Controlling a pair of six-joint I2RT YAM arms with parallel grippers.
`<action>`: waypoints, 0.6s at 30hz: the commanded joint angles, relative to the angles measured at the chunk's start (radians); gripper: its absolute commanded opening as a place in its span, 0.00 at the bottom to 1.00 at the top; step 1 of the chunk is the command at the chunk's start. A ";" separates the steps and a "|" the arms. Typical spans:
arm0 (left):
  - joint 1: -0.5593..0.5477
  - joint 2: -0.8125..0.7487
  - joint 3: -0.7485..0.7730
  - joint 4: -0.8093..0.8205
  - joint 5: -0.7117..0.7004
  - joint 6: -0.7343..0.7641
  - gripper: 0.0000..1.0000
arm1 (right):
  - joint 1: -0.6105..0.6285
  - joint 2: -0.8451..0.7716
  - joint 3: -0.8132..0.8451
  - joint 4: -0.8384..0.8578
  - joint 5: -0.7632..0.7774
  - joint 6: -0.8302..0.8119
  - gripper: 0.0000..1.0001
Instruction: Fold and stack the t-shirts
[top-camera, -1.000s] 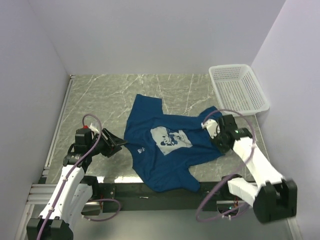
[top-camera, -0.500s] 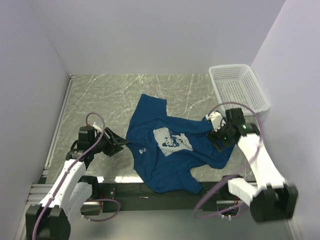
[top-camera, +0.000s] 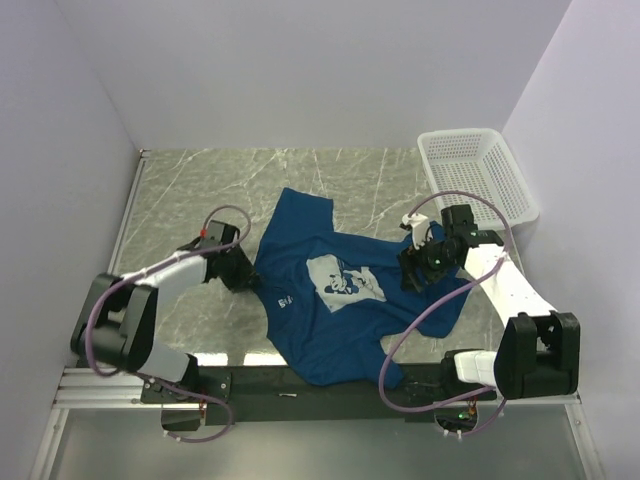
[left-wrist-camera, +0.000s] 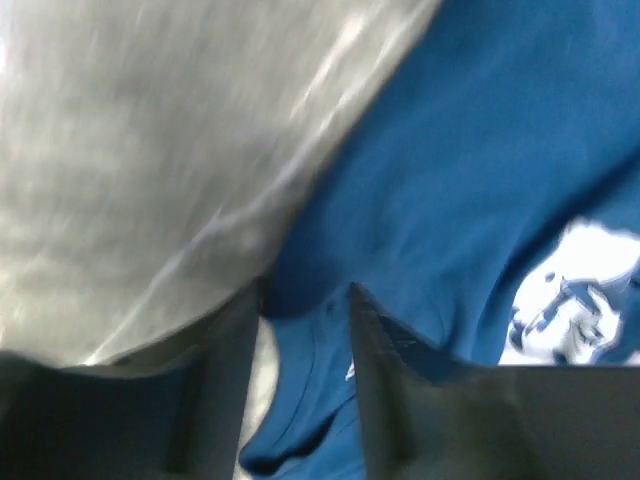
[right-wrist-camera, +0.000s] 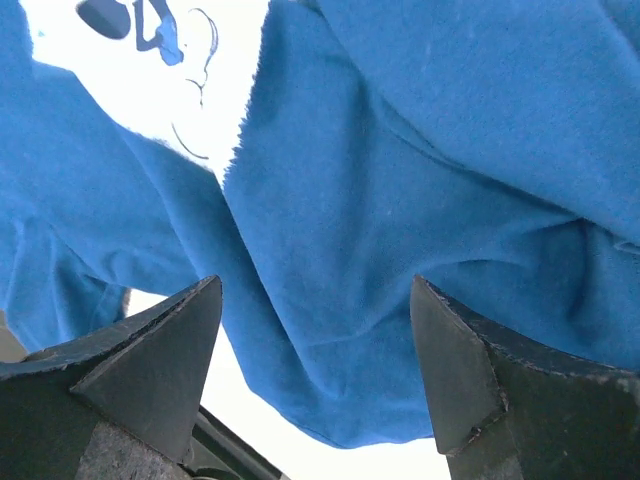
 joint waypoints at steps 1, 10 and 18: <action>-0.017 0.093 0.105 -0.051 -0.162 0.063 0.39 | -0.021 -0.051 0.007 0.035 -0.048 0.016 0.82; 0.230 0.017 0.121 -0.200 -0.166 0.172 0.01 | -0.056 -0.083 0.061 0.035 -0.058 0.003 0.82; 0.664 -0.134 0.183 -0.313 0.009 0.313 0.36 | -0.056 0.012 0.139 0.018 -0.082 -0.029 0.82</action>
